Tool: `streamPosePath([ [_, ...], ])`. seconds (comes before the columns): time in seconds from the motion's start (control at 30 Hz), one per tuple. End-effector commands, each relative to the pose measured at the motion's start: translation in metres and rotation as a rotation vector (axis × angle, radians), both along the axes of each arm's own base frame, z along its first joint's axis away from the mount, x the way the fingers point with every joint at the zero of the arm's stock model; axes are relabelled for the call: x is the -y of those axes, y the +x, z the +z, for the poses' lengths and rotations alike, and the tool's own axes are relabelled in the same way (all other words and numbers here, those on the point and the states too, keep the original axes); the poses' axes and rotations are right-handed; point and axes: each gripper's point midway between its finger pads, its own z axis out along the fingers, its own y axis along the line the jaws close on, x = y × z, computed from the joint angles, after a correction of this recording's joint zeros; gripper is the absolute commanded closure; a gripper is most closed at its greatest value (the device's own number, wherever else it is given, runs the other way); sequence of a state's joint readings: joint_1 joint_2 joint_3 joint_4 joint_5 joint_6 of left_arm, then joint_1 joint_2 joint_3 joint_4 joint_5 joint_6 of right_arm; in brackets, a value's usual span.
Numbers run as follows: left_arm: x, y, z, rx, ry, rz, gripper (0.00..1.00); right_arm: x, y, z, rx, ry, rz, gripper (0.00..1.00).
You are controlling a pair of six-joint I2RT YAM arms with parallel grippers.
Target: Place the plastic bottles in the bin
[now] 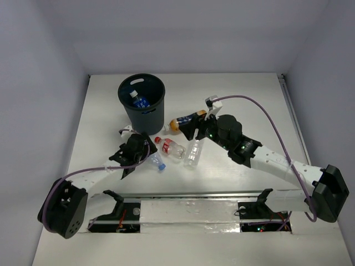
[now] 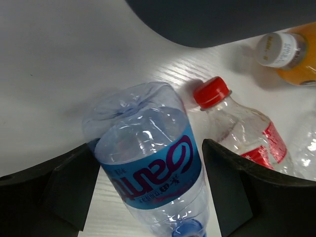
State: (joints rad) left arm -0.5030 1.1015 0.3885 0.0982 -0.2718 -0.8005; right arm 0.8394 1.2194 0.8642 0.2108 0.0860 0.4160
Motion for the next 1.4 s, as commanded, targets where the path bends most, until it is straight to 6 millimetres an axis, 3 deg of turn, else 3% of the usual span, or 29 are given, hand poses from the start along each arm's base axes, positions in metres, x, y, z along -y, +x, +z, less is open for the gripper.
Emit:
streamPosePath([
  [0.0,0.000,0.024,0.021,0.077,0.039,0.022,0.21,-0.005,-0.003,0.010,0.027,0.040,0.021,0.30],
  [0.17,-0.001,0.029,0.018,0.076,0.057,0.028,0.22,-0.005,-0.001,0.008,0.024,0.035,0.011,0.30],
  [0.43,-0.011,0.017,0.011,0.071,0.064,0.056,0.40,-0.004,0.002,0.003,0.019,0.025,-0.004,0.31],
  [0.6,-0.018,0.015,0.022,0.103,0.062,0.081,0.53,0.000,0.001,0.007,0.030,0.038,-0.015,0.31],
  [0.73,-0.018,0.010,0.033,0.116,0.048,0.068,0.57,0.011,0.003,0.013,0.053,0.047,-0.058,0.32],
  [0.93,-0.013,-0.003,0.066,0.162,0.016,0.016,0.59,0.021,0.005,0.020,0.068,0.059,-0.095,0.32],
  [0.97,-0.013,-0.002,0.083,0.201,-0.005,0.017,0.59,0.021,0.004,0.020,0.068,0.061,-0.095,0.32],
  [1.1,-0.003,-0.010,0.112,0.241,-0.032,-0.028,0.59,0.029,0.006,0.023,0.079,0.074,-0.120,0.33],
  [1.23,0.019,-0.020,0.131,0.261,-0.049,-0.089,0.62,0.046,0.010,0.028,0.093,0.091,-0.180,0.34],
  [1.27,0.035,-0.027,0.139,0.267,-0.054,-0.138,0.62,0.053,0.011,0.034,0.104,0.106,-0.200,0.35],
  [1.33,0.044,-0.031,0.147,0.281,-0.039,-0.136,0.62,0.066,0.015,0.033,0.103,0.114,-0.239,0.37],
  [1.37,0.062,-0.038,0.160,0.299,-0.050,-0.183,0.62,0.073,0.016,0.037,0.110,0.127,-0.259,0.38],
])
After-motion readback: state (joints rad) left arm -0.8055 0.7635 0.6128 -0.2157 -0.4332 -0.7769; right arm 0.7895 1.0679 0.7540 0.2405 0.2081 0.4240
